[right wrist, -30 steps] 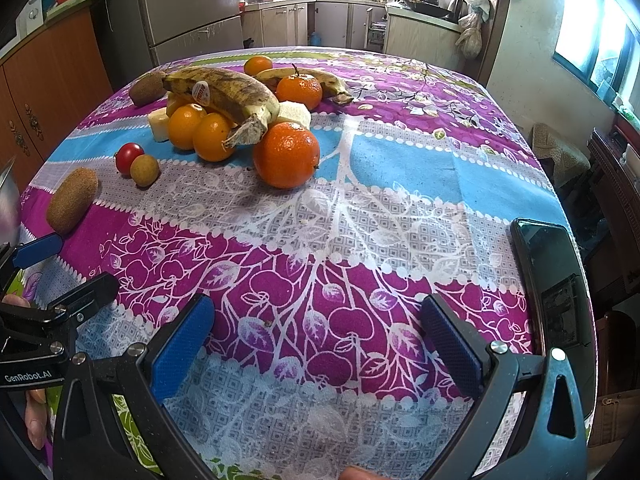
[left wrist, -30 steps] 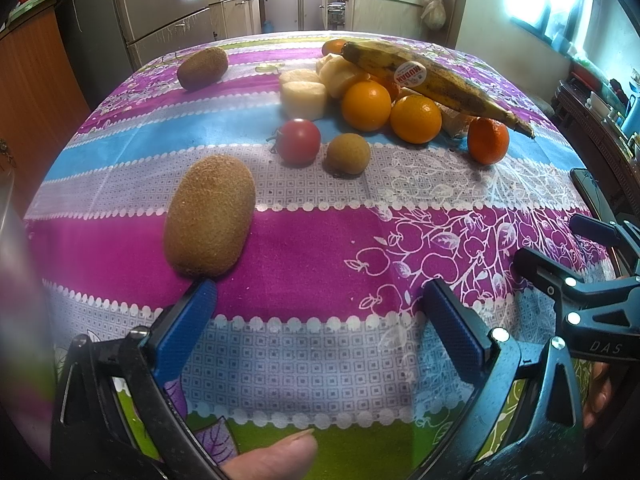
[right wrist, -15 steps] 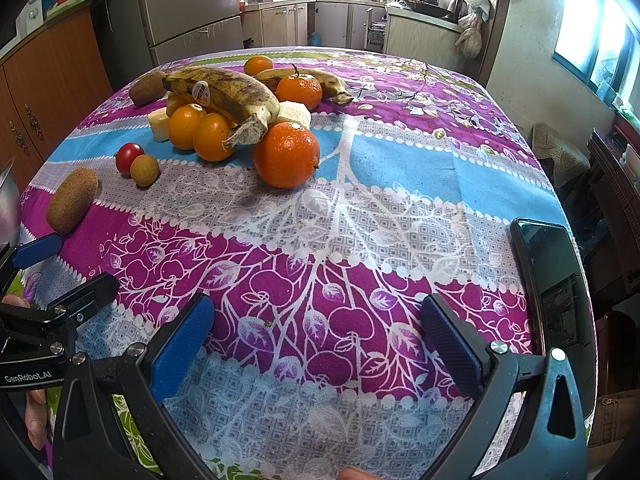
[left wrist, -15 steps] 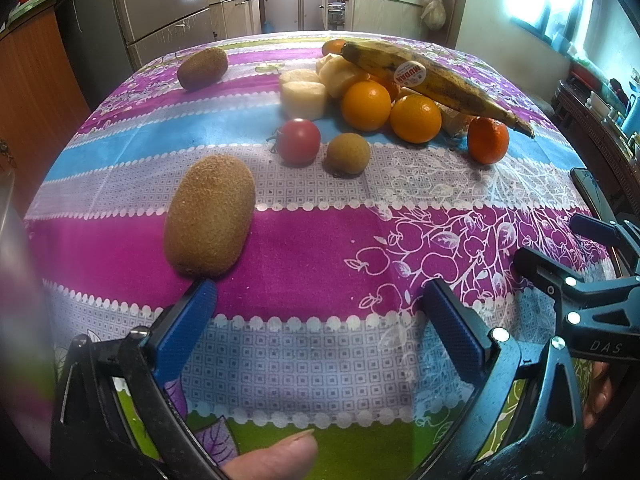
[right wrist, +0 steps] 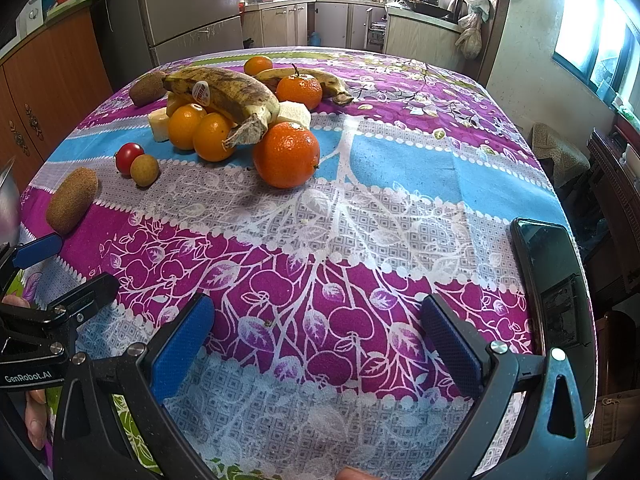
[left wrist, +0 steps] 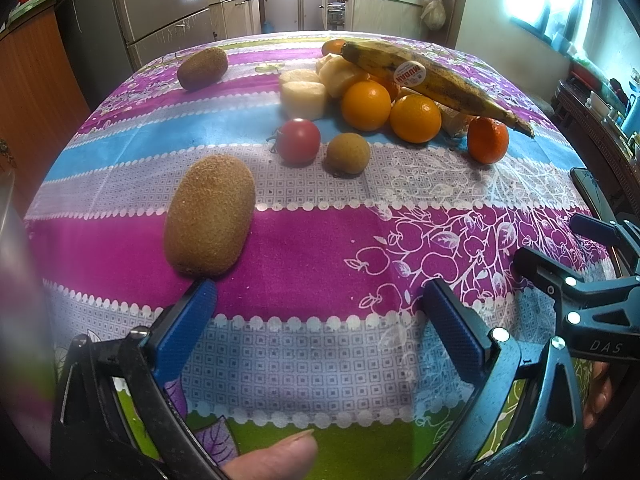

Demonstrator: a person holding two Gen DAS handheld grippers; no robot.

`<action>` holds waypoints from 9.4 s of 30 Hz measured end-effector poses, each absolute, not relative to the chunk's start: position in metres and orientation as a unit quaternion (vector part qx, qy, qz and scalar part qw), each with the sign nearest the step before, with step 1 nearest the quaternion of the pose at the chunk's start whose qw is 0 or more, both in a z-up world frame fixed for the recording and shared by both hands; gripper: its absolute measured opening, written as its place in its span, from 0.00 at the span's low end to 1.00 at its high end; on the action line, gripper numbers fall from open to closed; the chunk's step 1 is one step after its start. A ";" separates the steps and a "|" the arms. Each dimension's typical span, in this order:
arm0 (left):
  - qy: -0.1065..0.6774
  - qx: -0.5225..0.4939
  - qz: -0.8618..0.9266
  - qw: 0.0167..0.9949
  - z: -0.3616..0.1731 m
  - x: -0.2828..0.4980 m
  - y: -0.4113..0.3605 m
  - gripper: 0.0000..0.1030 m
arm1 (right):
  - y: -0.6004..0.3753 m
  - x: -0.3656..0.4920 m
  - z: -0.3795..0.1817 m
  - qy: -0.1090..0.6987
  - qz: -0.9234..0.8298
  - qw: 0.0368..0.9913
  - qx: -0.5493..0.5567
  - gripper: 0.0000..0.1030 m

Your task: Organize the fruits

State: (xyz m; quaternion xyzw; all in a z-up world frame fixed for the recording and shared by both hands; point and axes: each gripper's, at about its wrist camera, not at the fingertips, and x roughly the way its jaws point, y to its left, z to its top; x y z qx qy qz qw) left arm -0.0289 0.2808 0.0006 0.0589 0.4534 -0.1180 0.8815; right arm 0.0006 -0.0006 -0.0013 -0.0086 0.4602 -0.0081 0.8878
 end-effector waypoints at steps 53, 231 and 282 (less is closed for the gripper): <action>0.451 0.077 -0.146 0.877 0.001 -0.055 0.302 1.00 | 0.001 -0.003 0.000 0.460 -0.013 0.888 -0.007 1.00; 0.307 -0.055 0.050 0.949 0.121 -0.101 0.534 0.46 | 0.284 0.005 0.140 0.285 0.452 0.839 -0.105 0.32; 0.319 -0.067 0.053 0.944 0.110 -0.116 0.551 0.71 | 0.262 -0.013 0.134 0.250 0.440 0.857 -0.099 0.61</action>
